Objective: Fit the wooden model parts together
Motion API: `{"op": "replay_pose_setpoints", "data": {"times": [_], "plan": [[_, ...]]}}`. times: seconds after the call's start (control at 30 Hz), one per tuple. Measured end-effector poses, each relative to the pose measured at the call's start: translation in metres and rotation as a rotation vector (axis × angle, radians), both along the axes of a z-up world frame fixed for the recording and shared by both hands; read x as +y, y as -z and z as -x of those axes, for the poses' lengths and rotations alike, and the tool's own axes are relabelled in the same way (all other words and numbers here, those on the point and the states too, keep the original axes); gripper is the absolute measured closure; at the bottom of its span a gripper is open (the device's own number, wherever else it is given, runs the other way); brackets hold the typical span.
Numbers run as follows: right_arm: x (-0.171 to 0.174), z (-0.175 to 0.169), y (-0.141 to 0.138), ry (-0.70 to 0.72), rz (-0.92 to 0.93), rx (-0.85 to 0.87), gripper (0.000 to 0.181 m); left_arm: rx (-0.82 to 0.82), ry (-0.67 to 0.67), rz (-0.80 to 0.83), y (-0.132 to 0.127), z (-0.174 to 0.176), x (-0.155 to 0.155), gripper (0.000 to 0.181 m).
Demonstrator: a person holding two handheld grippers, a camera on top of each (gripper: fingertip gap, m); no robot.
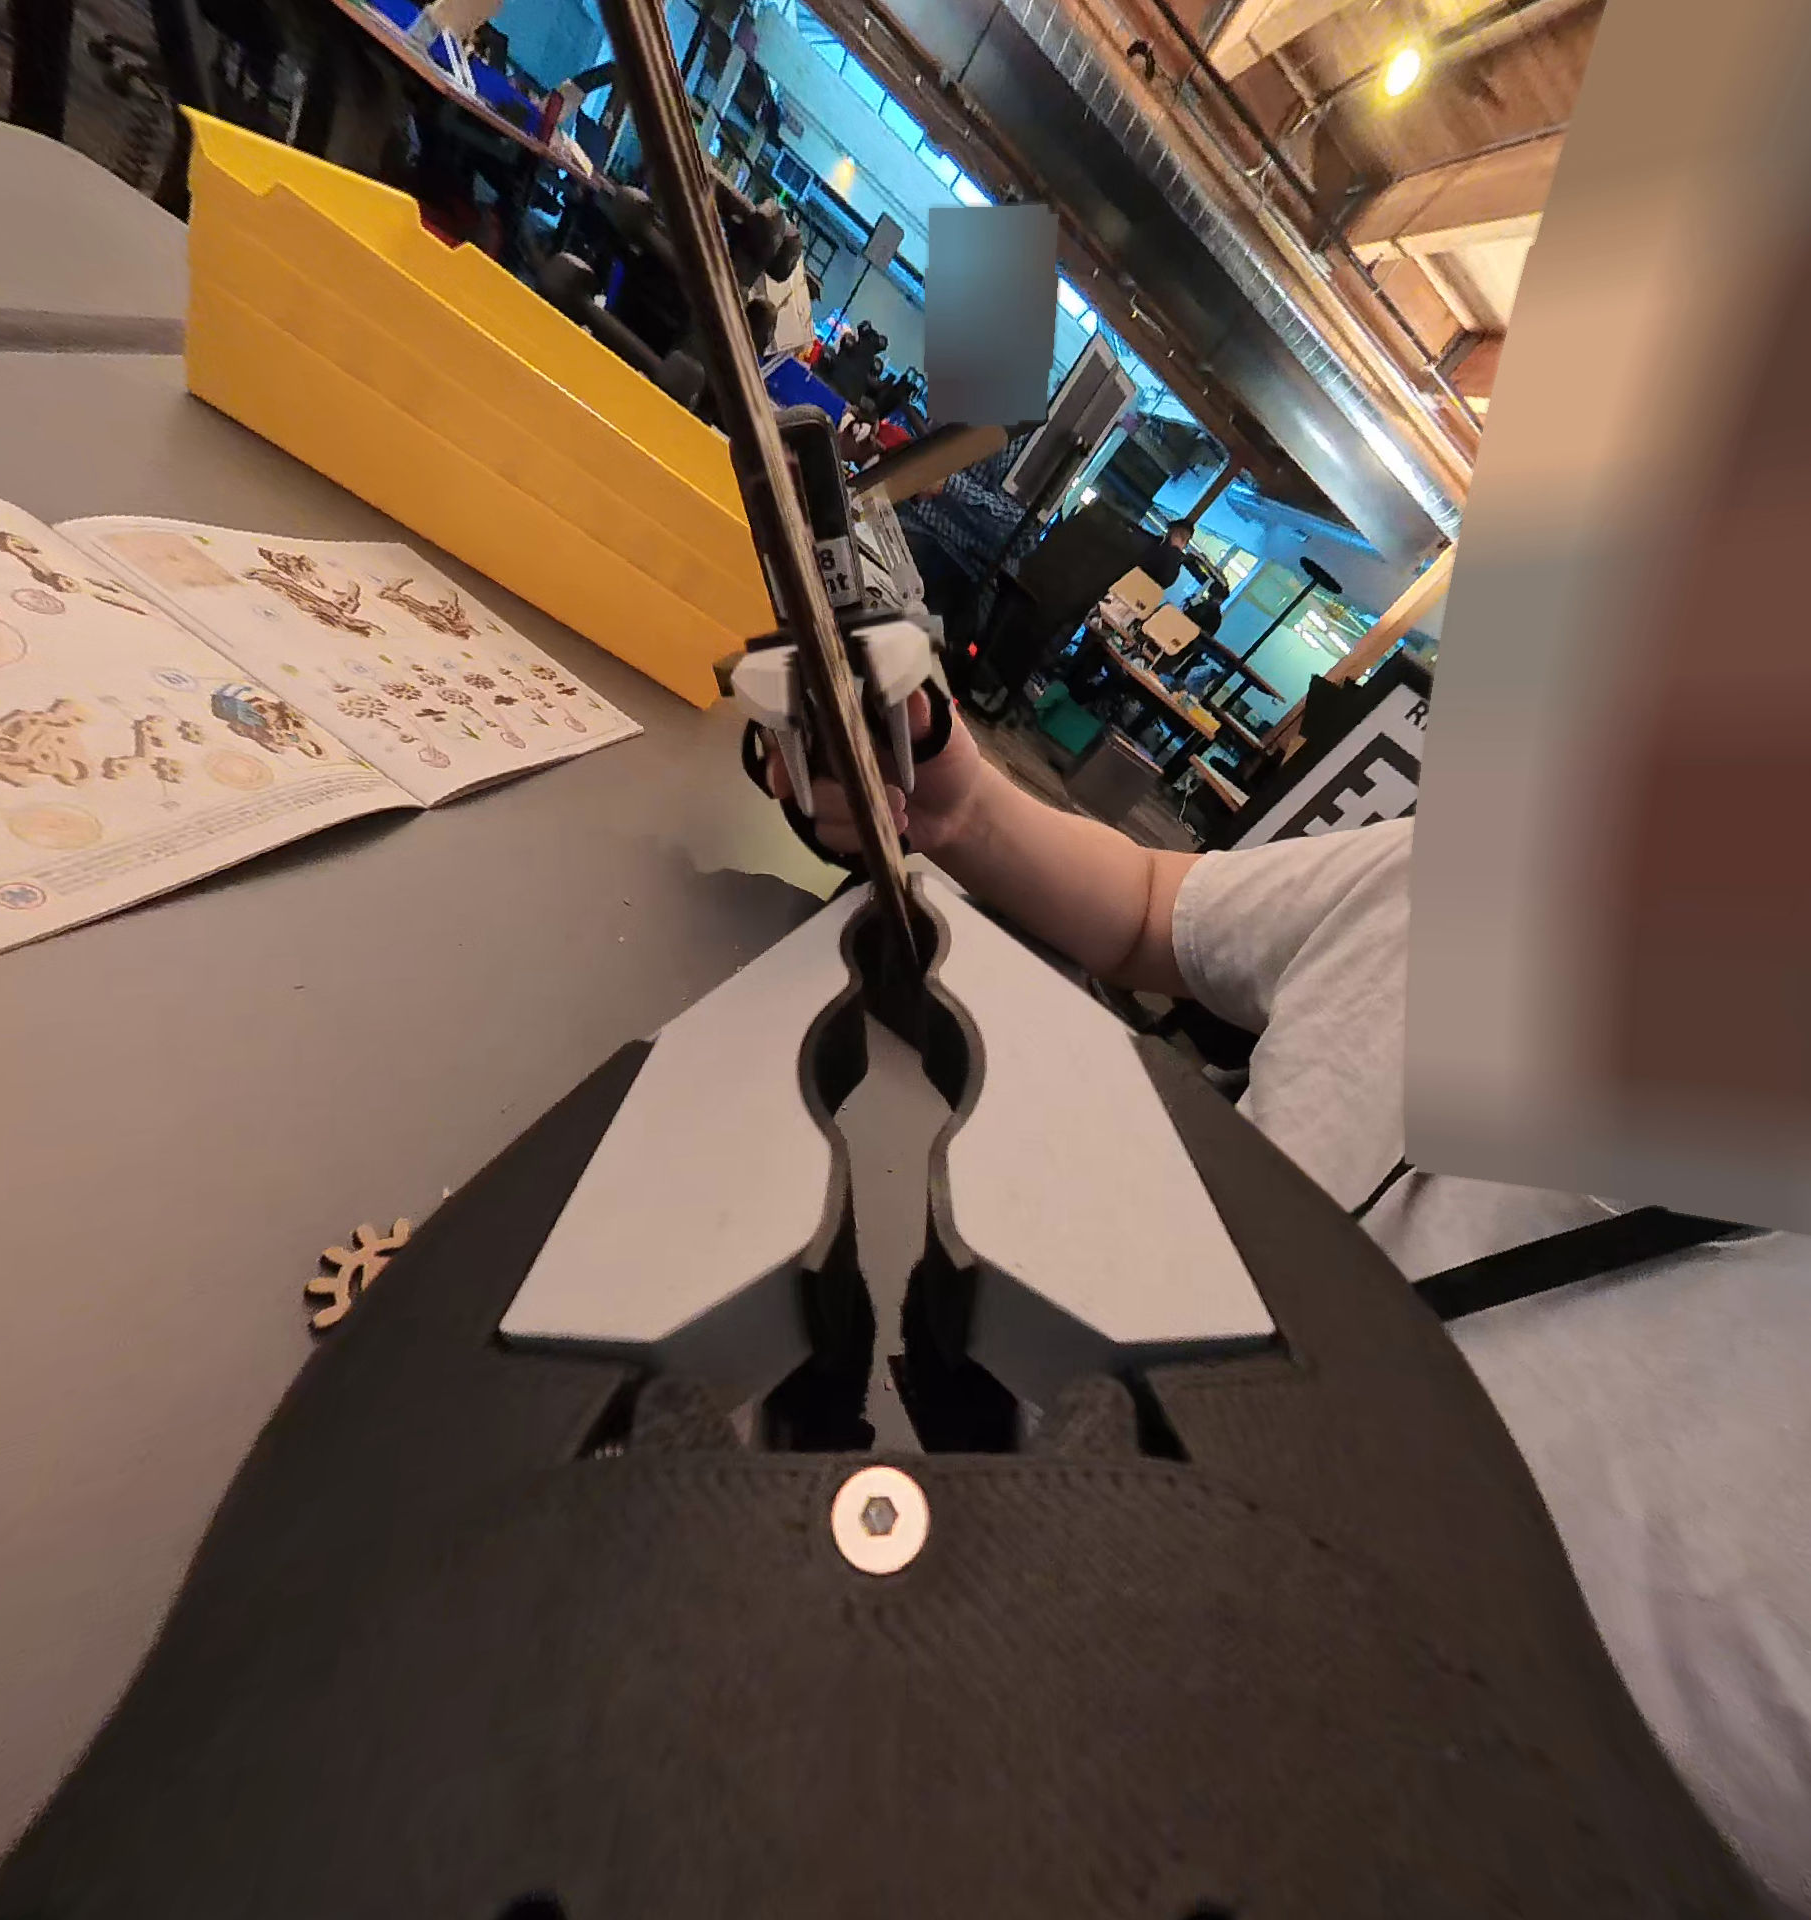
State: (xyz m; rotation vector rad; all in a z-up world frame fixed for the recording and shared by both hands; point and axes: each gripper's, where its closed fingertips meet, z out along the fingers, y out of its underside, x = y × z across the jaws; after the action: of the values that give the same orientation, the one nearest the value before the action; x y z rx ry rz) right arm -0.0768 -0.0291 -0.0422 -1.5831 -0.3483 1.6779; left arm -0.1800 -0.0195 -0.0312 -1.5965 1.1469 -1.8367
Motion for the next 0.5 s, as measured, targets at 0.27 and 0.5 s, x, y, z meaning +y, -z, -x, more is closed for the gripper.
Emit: {"op": "replay_pose_setpoints", "data": {"times": [0.27,0.5], "plan": [[-0.006,-0.001,-0.006,-0.031,0.0,0.047,0.181,0.0,0.007,-0.098,0.003,-0.004,-0.008,0.176],[-0.003,-0.013,-0.018,0.002,-0.01,0.128,0.181,-0.042,0.053,-0.155,-0.001,0.002,-0.015,0.171]]}}
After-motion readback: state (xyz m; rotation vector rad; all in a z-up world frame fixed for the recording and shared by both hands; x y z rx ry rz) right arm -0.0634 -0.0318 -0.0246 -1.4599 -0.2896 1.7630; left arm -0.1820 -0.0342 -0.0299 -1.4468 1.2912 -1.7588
